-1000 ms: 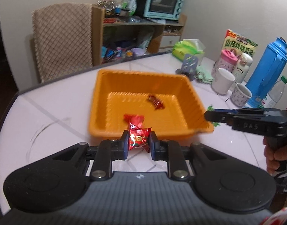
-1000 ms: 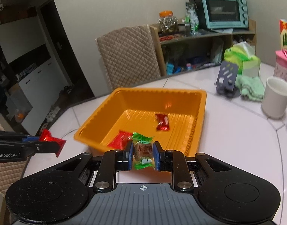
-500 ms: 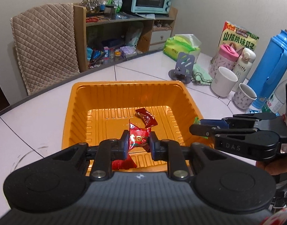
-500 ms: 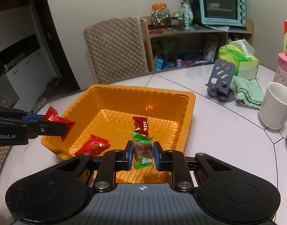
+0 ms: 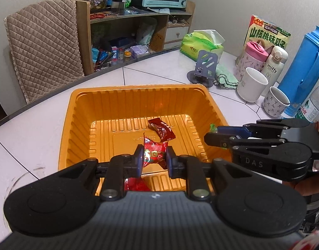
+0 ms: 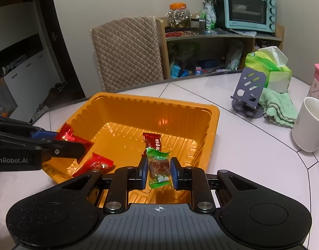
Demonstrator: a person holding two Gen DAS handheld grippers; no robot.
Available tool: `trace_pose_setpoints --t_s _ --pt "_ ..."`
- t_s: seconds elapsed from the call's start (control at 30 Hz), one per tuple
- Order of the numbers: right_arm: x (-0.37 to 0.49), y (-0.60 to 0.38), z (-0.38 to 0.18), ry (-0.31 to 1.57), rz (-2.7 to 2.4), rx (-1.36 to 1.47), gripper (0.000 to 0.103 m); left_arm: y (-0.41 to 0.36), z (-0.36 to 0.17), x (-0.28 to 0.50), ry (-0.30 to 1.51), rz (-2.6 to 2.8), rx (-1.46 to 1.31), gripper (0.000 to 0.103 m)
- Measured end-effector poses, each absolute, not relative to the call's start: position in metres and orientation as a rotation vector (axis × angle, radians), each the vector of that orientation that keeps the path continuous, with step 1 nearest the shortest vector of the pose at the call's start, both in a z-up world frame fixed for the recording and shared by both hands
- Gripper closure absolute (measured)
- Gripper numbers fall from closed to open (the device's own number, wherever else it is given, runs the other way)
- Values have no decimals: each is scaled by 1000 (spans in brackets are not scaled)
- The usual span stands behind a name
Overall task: Organize snacks
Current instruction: 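Open the left tool and the right tool to drop snacks into the tray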
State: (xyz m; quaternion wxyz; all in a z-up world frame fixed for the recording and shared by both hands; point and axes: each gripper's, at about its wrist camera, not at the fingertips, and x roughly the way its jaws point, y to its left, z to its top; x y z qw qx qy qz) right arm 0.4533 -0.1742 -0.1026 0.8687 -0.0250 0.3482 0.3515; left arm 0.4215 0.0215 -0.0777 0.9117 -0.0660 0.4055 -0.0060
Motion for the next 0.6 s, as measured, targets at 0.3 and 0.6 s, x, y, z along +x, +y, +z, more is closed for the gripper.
trace_pose_setpoints --t_s 0.3,0.6 --pt "453 -183 -97 685 726 -10 61 20 -82 426 844 -24 -127 83" --pt "454 -195 -94 693 712 13 61 13 -86 433 854 -41 -122 83"
